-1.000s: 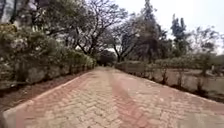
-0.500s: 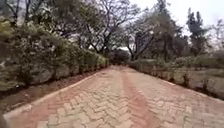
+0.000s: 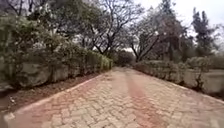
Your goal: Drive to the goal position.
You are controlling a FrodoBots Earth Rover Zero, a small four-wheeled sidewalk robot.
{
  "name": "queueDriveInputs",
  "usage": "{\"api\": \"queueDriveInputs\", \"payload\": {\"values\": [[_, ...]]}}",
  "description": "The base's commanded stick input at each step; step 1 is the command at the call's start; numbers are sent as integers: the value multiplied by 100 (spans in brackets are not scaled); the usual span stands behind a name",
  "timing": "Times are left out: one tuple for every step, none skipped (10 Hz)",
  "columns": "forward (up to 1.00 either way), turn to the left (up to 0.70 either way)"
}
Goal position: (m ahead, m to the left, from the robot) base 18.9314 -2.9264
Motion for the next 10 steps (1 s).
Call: {"api": "queueDriveInputs", "payload": {"values": [[70, 0], [70, 0], [70, 0], [70, 0], [70, 0], [70, 0], [70, 0], [70, 0], [70, 0], [70, 0]]}}
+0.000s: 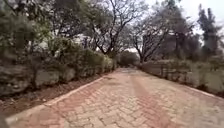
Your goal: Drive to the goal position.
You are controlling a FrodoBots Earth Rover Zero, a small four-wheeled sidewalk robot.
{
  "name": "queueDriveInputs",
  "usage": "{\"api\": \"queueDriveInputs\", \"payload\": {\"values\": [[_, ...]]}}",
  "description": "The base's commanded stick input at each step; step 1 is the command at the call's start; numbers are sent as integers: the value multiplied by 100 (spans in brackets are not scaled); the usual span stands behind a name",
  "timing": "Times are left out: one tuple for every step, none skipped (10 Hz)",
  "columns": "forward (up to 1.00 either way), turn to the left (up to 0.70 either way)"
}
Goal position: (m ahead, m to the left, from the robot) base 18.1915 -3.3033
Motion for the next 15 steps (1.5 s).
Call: {"api": "queueDriveInputs", "payload": {"values": [[70, 0], [70, 0], [70, 0], [70, 0], [70, 0], [70, 0], [70, 0], [70, 0], [70, -11], [70, -28], [70, -28], [70, -16], [70, 0], [70, 0], [70, 0]]}}
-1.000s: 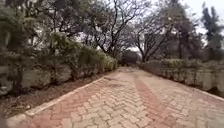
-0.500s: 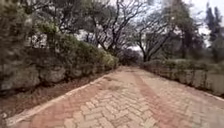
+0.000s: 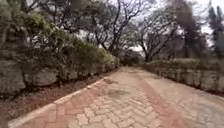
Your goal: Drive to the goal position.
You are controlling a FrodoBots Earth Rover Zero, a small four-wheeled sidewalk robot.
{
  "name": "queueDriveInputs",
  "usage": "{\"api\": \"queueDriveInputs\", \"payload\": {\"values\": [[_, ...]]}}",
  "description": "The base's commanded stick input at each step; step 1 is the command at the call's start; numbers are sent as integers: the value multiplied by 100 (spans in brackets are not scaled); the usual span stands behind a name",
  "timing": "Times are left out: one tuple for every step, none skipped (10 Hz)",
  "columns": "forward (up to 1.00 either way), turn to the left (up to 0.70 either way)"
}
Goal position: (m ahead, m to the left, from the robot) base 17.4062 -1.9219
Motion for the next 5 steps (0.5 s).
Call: {"api": "queueDriveInputs", "payload": {"values": [[70, 0], [70, 0], [70, 0], [70, 0], [70, 0]]}}
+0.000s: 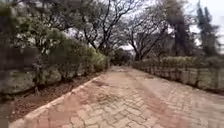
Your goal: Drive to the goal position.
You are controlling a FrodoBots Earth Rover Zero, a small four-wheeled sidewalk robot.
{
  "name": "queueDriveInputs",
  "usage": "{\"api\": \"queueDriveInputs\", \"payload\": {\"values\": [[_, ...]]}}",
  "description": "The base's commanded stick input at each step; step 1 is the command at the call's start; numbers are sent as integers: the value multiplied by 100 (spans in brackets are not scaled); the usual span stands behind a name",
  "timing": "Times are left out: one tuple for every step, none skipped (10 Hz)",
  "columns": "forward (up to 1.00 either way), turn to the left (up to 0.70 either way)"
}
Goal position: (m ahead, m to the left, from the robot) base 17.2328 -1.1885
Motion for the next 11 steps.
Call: {"api": "queueDriveInputs", "payload": {"values": [[70, 0], [70, 0], [70, 0], [70, 0], [70, 0], [70, 0], [70, 0], [70, 0], [70, 0], [70, 0], [70, 0]]}}
